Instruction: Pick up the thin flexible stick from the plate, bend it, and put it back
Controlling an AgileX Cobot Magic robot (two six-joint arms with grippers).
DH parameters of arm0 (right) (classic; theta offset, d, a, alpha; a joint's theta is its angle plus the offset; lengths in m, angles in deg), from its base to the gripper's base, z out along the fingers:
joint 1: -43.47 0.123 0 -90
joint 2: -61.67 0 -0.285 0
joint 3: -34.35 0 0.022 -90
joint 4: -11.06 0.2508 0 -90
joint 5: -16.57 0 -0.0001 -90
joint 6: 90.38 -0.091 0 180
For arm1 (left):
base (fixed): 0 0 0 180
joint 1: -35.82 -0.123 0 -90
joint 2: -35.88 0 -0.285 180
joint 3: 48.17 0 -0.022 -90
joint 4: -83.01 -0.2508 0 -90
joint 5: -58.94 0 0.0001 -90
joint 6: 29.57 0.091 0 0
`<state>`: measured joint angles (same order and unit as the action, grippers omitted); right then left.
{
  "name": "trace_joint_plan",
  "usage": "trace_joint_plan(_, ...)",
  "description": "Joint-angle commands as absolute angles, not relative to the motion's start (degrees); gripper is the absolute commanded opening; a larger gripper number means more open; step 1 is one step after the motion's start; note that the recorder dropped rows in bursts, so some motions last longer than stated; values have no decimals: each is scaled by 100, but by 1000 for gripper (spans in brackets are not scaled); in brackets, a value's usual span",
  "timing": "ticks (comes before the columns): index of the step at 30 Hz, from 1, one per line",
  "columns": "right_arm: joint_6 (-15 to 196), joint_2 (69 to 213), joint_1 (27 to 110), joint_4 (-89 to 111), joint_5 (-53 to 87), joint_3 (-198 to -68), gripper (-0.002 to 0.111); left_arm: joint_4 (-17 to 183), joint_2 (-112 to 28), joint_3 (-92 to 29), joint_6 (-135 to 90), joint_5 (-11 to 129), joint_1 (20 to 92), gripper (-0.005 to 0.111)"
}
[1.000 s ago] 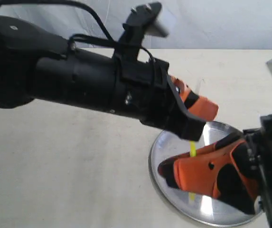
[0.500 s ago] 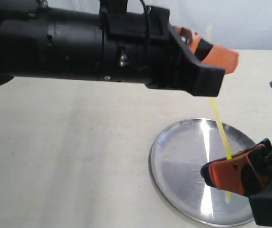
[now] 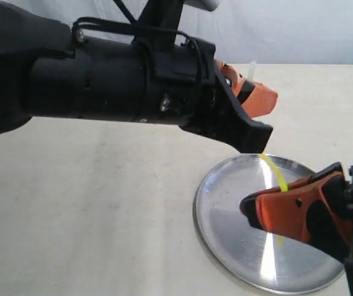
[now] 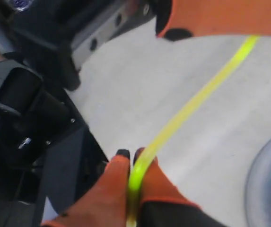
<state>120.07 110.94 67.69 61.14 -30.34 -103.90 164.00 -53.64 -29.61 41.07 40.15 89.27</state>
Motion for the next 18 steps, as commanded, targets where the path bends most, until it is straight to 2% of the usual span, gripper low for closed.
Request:
trace_joint_plan(1, 10464, 10809, 6752, 4349, -2511, -10510, -1, 16184, -5336, -2808, 3669, 3082, 8963, 0)
trace_joint_plan(4, 9925, 10951, 6752, 3746, -2846, -10423, -1, 17052, -5151, -2842, 3883, 2915, 8963, 0)
trace_joint_plan(8, 10775, 11204, 6752, 4953, -2955, -10228, -1, 18270, -5028, -3057, 4837, 2487, 8963, 0)
trace_joint_plan(10, 11659, 11328, 6752, 5956, -3068, -10174, -1, 18296, -5028, -3154, 5353, 2549, 8963, 0)
trace_joint_plan(13, 12784, 11400, 6752, 7057, -3302, -10186, -1, 18104, -5065, -3153, 5458, 3405, 8963, 0)
trace_joint_plan(15, 12870, 11297, 6752, 7272, -3224, -10245, -1, 17525, -5120, -3049, 5156, 3940, 8963, 0)
trace_joint_plan(18, 12593, 11098, 6752, 6829, -2982, -10411, -1, 16774, -5163, -2798, 4458, 3988, 8963, 0)
